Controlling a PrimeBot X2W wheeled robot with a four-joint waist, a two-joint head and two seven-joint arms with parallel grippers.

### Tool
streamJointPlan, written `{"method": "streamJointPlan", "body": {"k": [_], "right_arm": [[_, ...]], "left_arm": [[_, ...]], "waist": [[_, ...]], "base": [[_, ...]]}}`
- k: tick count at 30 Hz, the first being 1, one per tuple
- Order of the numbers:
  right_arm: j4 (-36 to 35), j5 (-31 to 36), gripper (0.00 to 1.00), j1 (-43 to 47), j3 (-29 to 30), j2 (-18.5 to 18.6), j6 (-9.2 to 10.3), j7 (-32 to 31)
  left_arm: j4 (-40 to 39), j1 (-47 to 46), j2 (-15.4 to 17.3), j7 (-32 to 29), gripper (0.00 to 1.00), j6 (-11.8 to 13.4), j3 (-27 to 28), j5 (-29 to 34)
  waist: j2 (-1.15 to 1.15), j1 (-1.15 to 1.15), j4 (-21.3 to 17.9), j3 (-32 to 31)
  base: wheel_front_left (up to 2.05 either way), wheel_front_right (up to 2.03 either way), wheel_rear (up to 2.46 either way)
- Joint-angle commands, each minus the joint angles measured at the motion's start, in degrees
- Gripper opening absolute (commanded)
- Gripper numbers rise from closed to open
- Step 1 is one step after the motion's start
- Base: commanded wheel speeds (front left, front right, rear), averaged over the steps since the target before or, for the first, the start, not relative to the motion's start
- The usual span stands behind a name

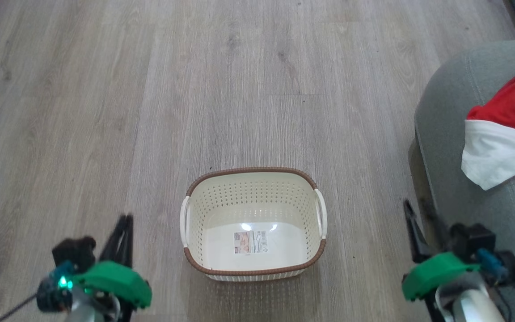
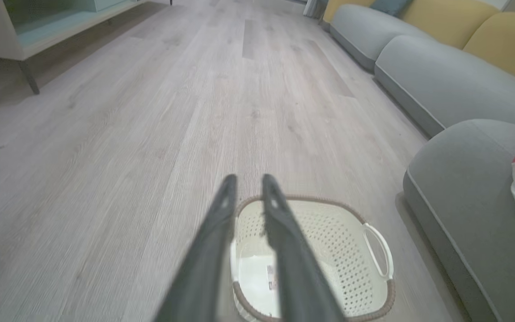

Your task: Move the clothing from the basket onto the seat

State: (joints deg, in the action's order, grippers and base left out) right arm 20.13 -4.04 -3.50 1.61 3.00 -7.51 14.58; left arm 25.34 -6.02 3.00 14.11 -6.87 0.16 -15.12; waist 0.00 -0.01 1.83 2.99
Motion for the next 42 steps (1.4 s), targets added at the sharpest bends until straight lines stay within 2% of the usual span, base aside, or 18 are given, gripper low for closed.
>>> {"method": "streamJointPlan", "body": {"k": [1, 42], "right_arm": [[0.43, -0.39, 0.00, 0.01, 0.08, -0.01, 0.00, -0.18], [-1.74, -28.67, 0.00, -0.79, 1.60, -0.05, 0.01, -6.89]], "left_arm": [[0.35, 0.11, -0.03, -0.17, 0.00, 0.00, 0.11, -0.35], [-3.43, 0.07, -0.06, -6.73, 0.00, -0.20, 2.09, -25.06]], "waist": [[0.00, 0.01, -0.01, -0.02], [0.00, 0.01, -0.60, -0.92]], "base": [[0.00, 0.00, 0.00], [0.00, 0.00, 0.00]]}}
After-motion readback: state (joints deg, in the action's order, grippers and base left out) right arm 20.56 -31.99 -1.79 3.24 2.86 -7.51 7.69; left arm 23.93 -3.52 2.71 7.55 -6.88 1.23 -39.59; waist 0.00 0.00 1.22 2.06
